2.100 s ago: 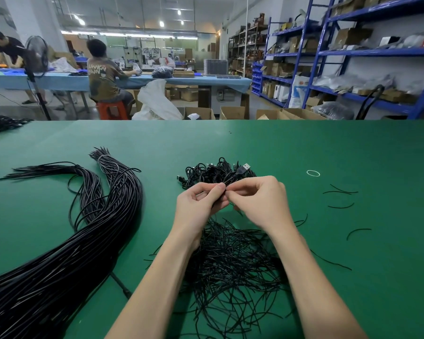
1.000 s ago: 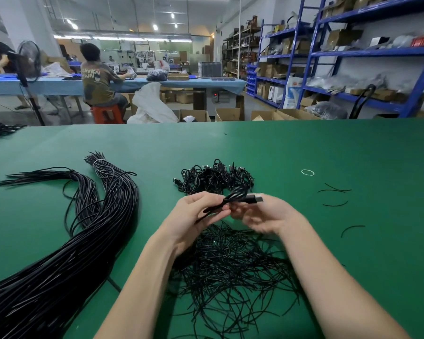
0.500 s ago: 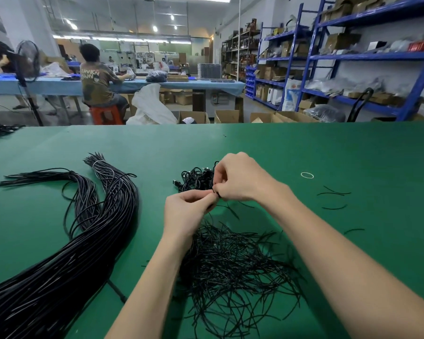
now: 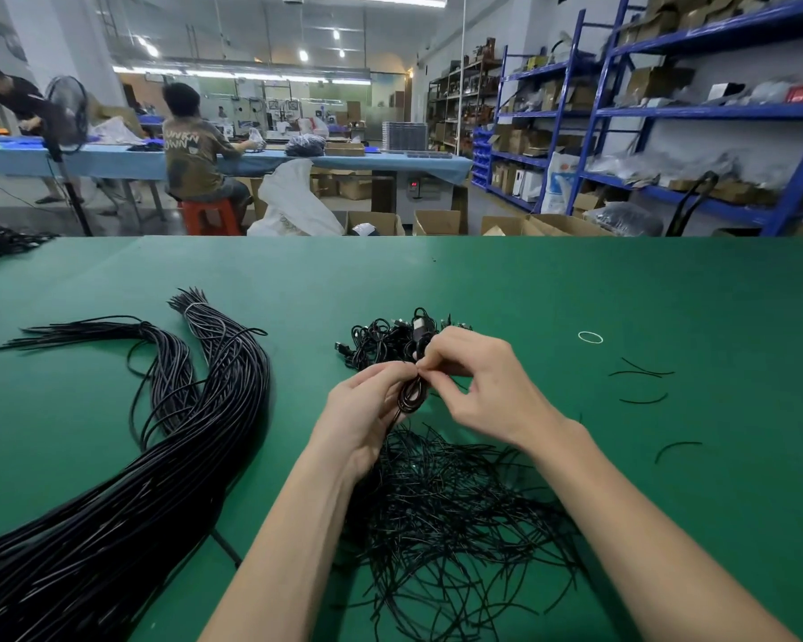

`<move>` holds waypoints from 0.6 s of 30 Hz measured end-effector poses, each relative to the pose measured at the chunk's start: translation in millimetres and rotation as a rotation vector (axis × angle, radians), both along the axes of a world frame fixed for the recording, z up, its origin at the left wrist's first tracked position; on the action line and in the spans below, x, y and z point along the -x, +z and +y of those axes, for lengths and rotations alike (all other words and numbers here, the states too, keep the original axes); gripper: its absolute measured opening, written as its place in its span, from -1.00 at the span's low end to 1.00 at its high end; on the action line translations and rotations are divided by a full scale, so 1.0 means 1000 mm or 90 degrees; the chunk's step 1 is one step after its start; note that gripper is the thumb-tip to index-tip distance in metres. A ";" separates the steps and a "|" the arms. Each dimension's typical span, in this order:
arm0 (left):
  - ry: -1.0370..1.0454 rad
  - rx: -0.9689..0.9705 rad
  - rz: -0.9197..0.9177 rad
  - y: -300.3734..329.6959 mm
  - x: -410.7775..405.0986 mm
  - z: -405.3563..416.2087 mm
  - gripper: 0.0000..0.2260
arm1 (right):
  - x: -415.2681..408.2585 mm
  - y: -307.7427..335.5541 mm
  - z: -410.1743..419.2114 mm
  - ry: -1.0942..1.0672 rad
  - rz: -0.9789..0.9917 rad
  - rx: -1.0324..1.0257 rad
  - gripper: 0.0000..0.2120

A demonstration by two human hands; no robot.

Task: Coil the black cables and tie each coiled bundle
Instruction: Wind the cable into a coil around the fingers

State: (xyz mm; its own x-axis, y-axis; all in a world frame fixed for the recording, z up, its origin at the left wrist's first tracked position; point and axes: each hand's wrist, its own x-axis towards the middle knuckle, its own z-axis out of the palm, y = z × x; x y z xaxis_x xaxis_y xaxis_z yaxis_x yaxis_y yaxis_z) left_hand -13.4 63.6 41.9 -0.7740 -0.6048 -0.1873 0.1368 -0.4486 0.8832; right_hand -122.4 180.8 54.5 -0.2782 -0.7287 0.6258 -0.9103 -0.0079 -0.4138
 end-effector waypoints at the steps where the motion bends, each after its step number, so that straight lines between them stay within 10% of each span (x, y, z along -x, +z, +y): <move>1: -0.004 0.003 -0.003 0.000 0.000 0.001 -0.92 | 0.000 -0.001 0.002 0.002 -0.004 0.000 -0.90; 18: -0.055 -0.064 0.060 0.001 0.000 0.005 -0.91 | -0.007 -0.004 0.005 -0.126 -0.056 0.063 -0.95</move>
State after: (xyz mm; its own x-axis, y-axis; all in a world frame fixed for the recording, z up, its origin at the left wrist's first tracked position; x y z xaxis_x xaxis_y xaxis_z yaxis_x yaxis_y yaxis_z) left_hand -13.4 68.3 42.5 -0.8394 -0.5173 -0.1668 0.1746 -0.5472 0.8186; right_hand -114.9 185.8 50.0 -0.4659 -0.5907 0.6588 -0.8586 0.1220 -0.4979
